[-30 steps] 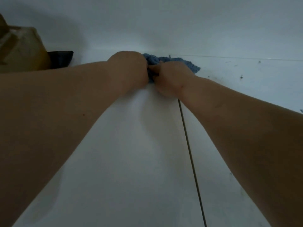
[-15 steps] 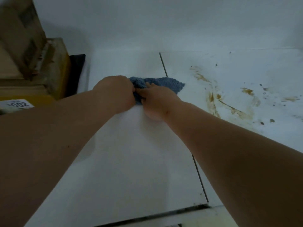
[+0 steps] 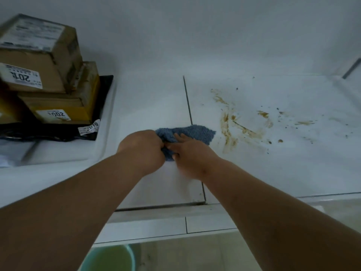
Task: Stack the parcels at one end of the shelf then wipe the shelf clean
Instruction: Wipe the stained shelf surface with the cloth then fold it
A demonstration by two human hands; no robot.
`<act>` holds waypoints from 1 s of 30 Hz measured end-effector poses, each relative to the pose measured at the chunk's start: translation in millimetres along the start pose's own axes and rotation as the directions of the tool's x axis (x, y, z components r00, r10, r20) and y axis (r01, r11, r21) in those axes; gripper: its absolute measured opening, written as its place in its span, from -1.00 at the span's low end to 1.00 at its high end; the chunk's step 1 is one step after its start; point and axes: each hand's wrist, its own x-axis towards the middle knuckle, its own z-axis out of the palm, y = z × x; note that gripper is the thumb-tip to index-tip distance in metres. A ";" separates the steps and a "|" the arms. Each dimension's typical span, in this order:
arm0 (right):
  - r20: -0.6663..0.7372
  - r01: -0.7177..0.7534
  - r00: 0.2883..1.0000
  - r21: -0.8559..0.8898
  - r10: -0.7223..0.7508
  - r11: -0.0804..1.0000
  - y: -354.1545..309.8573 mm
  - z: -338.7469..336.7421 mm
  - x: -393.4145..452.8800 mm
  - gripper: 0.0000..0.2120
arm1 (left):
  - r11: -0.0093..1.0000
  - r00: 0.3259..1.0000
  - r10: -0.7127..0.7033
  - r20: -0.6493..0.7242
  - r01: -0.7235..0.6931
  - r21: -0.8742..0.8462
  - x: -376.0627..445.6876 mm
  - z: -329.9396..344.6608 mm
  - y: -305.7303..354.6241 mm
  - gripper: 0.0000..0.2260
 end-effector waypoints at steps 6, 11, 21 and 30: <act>0.010 0.041 0.999 0.034 -0.041 0.999 13.5 9.6 -69.1 -0.49 | 0.995 0.998 -0.048 0.041 0.051 -0.085 -40.1 10.8 43.9 -0.75; 0.020 0.056 0.998 0.063 -0.057 0.996 26.0 13.8 -111.8 -0.53 | 0.992 0.994 -0.074 0.075 0.081 -0.095 -65.6 11.7 76.7 -0.81; -0.013 0.017 1.000 0.100 -0.016 0.995 57.4 20.9 -164.0 -0.54 | 0.991 0.990 -0.067 0.126 0.081 -0.111 -78.4 12.7 129.1 -0.90; -0.047 -0.027 0.998 0.067 0.030 0.997 59.4 18.8 -147.8 -0.51 | 0.982 0.989 -0.118 0.085 0.129 -0.138 -65.2 11.0 131.2 -0.88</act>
